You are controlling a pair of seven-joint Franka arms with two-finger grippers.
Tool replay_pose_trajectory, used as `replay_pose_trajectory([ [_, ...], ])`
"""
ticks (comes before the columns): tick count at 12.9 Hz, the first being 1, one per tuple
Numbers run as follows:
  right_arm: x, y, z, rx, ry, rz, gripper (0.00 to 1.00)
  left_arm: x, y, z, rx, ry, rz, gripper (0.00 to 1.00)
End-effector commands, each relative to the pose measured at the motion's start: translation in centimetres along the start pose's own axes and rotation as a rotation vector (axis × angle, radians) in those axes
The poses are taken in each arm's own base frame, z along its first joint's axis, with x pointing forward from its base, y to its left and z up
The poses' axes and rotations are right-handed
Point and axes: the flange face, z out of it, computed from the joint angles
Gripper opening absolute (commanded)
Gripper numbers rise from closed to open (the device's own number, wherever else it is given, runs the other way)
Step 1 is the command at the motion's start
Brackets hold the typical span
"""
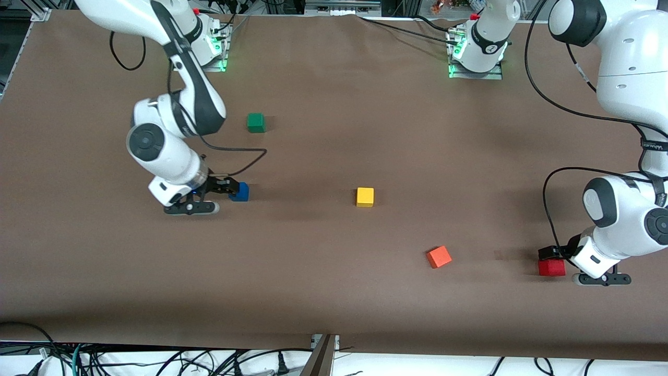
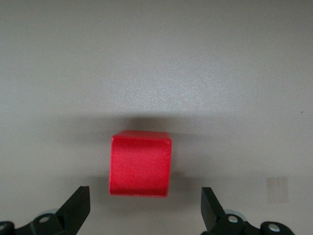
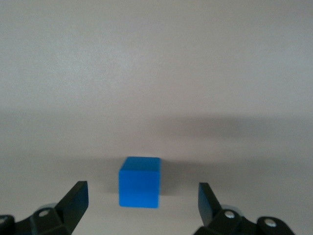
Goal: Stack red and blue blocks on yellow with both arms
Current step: 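Close the right gripper on the blue cube while the left gripper grasps the red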
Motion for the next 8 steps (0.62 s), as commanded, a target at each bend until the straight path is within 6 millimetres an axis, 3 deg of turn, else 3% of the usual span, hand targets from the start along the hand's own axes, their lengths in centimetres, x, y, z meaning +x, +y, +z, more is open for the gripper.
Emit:
replay_pose_trajectory([
  [1,-0.5,-0.6,3.5,0.017,0.023,0.049,0.99,0.6,-0.1,1.1,0.002,0.022,0.019,1.00],
  [5,-2.0,-0.4,6.7,0.015,0.019,0.050,0.98,1.0,-0.1,1.4,0.001,0.034,0.010,1.00],
  [8,-3.1,-1.5,7.5,0.019,-0.003,0.103,0.94,1.1,-0.2,1.9,0.004,0.062,0.004,1.00],
])
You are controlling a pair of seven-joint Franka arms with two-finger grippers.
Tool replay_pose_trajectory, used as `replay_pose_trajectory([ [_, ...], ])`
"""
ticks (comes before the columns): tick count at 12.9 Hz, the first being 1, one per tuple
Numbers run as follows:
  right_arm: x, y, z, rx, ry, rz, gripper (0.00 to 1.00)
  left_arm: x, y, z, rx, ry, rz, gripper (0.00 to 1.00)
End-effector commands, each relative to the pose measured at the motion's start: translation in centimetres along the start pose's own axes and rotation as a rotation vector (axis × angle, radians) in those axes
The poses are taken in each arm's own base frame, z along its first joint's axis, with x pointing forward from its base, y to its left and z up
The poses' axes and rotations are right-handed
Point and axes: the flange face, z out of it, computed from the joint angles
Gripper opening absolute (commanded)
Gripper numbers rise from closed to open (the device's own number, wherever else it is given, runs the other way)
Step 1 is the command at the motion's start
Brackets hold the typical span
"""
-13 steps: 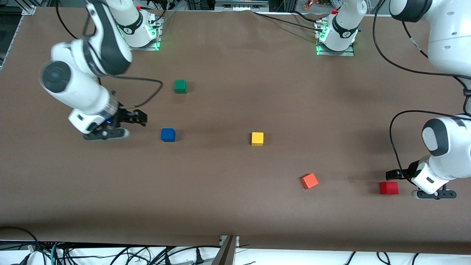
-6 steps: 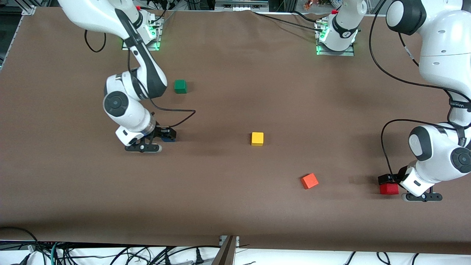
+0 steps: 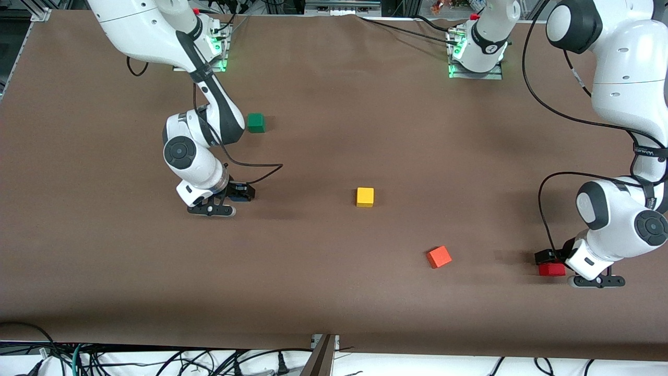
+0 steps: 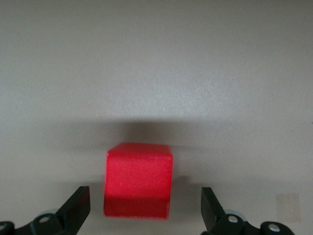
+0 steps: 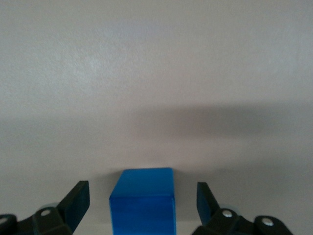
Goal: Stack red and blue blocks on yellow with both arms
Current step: 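Close the right gripper on the blue cube while the left gripper grasps the red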
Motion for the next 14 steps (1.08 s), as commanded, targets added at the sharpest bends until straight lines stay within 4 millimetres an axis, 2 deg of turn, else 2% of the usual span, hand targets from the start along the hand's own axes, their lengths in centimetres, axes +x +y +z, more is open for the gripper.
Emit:
replay_pose_trajectory([
  [1,-1.4,-0.8,0.4,0.016,-0.007,0.030,0.91,0.7,-0.2,0.6,0.001,0.022,0.004,0.77],
  [2,-1.4,-0.8,0.4,0.017,-0.003,0.030,0.84,0.7,-0.2,0.5,0.001,0.024,0.002,0.50],
  [4,-1.6,-0.7,0.6,0.015,-0.007,0.030,0.74,0.8,-0.2,0.4,0.002,0.025,0.001,0.09],
  [5,-1.7,-0.6,0.7,0.014,-0.010,0.030,0.73,0.9,-0.2,0.0,0.000,0.031,0.001,0.00],
  [6,-1.7,-0.6,0.6,0.015,-0.009,0.030,0.73,1.1,0.4,-0.6,-0.006,0.033,0.002,0.00],
  [8,-1.7,-0.6,0.6,0.015,-0.008,0.032,0.67,1.8,2.5,-3.3,-0.011,0.041,0.017,0.00],
  [9,-1.7,-0.6,0.6,0.015,-0.008,0.030,0.61,2.1,4.9,-4.7,-0.014,0.036,0.049,0.00],
  [11,-1.5,-0.8,0.1,0.017,-0.005,0.025,0.44,2.3,11.8,-8.8,-0.022,0.011,0.140,0.00],
  [12,-1.2,-0.9,-0.7,0.022,0.006,0.012,0.38,2.0,16.3,-10.3,-0.029,0.004,0.187,0.00],
  [13,-0.8,-0.9,-1.7,0.024,0.010,0.011,0.35,1.6,19.7,-11.1,-0.037,0.003,0.214,0.00],
  [14,-0.4,-0.8,-2.6,0.020,0.003,0.011,0.35,0.6,24.0,-11.5,-0.054,-0.016,0.268,0.00],
])
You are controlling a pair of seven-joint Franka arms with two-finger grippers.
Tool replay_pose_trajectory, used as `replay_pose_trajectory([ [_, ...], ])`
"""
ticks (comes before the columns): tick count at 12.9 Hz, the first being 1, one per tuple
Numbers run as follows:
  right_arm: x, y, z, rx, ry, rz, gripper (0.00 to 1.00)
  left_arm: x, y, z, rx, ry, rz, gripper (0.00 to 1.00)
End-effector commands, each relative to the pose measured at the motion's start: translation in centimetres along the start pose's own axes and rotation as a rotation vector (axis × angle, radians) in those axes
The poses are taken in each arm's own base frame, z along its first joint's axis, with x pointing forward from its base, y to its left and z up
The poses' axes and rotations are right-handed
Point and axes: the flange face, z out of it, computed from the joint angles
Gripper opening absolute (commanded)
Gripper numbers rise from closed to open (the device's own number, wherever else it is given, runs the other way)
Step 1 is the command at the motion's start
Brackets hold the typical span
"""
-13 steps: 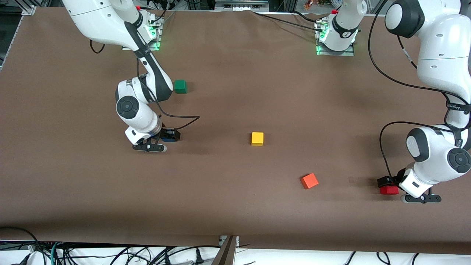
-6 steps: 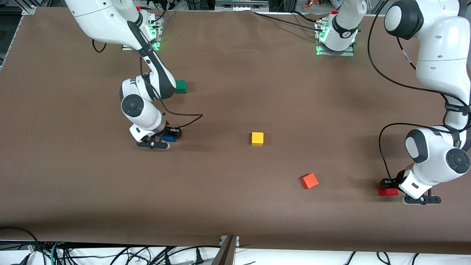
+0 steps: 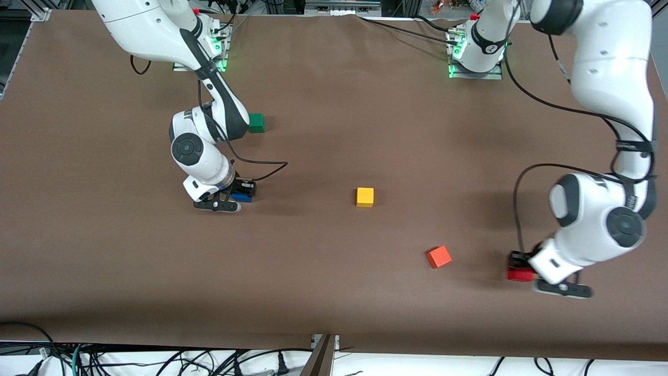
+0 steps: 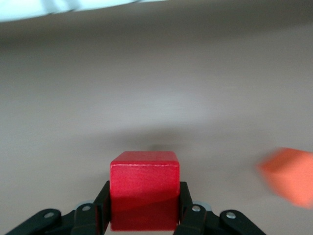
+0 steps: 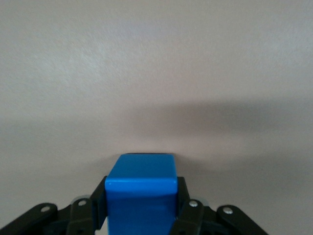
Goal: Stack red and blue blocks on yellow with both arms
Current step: 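Close the right gripper on the blue cube while the left gripper grasps the red, then carry the red cube with the left gripper over the yellow cube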
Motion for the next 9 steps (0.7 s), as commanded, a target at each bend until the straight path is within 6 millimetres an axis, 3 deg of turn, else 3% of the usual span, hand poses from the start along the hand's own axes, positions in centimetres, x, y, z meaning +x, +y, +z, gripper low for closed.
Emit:
replay_pose_trajectory([
  [1,1.1,-0.1,-3.7,0.010,0.003,-0.006,0.35,-0.7,9.6,-1.4,-0.023,-0.063,0.110,0.00],
  [3,2.7,-0.3,-6.5,0.010,-0.001,-0.010,0.35,-1.9,18.3,-0.9,-0.052,-0.104,0.167,0.00],
  [5,5.3,-0.1,-10.7,0.003,-0.015,0.000,0.35,-4.1,27.4,0.3,-0.031,-0.126,0.130,0.00],
  [9,9.0,0.0,-17.8,0.029,-0.055,0.016,0.35,-6.4,32.6,1.4,0.003,-0.144,0.216,0.00],
])
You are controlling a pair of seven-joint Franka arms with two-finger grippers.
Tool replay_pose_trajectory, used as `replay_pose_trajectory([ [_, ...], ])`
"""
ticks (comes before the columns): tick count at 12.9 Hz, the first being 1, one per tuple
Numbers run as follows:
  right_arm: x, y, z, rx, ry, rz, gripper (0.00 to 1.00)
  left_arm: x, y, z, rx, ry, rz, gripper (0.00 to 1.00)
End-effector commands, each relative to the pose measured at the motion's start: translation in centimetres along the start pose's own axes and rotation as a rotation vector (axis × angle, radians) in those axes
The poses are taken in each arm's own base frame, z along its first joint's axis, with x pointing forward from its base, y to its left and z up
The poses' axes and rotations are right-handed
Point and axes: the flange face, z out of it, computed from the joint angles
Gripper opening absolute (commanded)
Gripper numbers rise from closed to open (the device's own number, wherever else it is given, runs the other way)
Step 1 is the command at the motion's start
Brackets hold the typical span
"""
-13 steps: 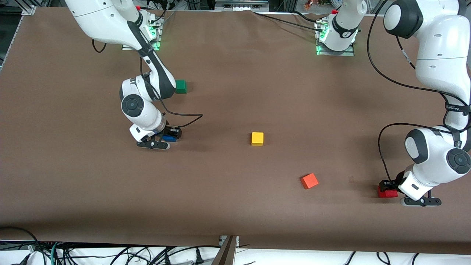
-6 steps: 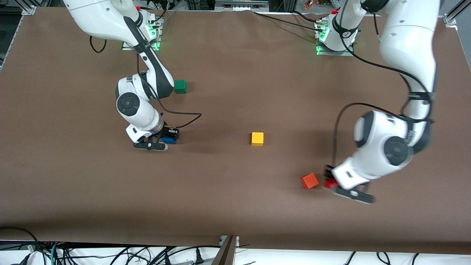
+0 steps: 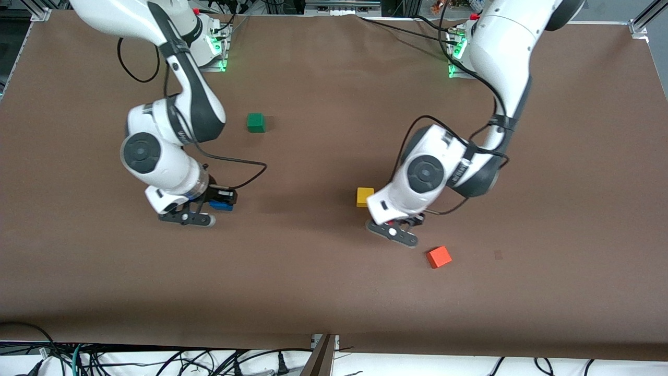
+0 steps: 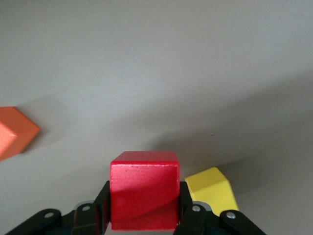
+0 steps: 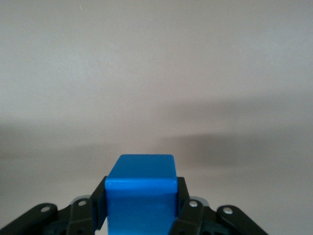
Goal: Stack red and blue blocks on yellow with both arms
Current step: 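Carry the red cube with the left gripper over the yellow cube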
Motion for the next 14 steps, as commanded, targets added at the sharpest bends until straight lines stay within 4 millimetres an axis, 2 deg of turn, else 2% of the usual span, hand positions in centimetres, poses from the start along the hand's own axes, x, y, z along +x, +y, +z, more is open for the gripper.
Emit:
replay_pose_trajectory([
  [1,1.7,-0.8,-3.7,0.062,-0.041,0.008,0.35,-1.1,0.9,1.4,0.032,-0.032,0.025,0.00],
  [4,1.9,-1.5,-5.7,0.090,-0.033,0.016,0.35,-2.2,2.8,2.5,0.038,-0.056,0.031,0.00],
  [11,2.0,-3.0,-5.7,0.094,-0.026,0.027,0.35,-4.8,6.3,1.5,0.058,-0.068,-0.161,0.00],
  [14,1.9,-3.2,-5.7,0.093,-0.026,0.025,0.35,-5.1,7.2,1.7,0.059,-0.066,-0.162,0.00],
])
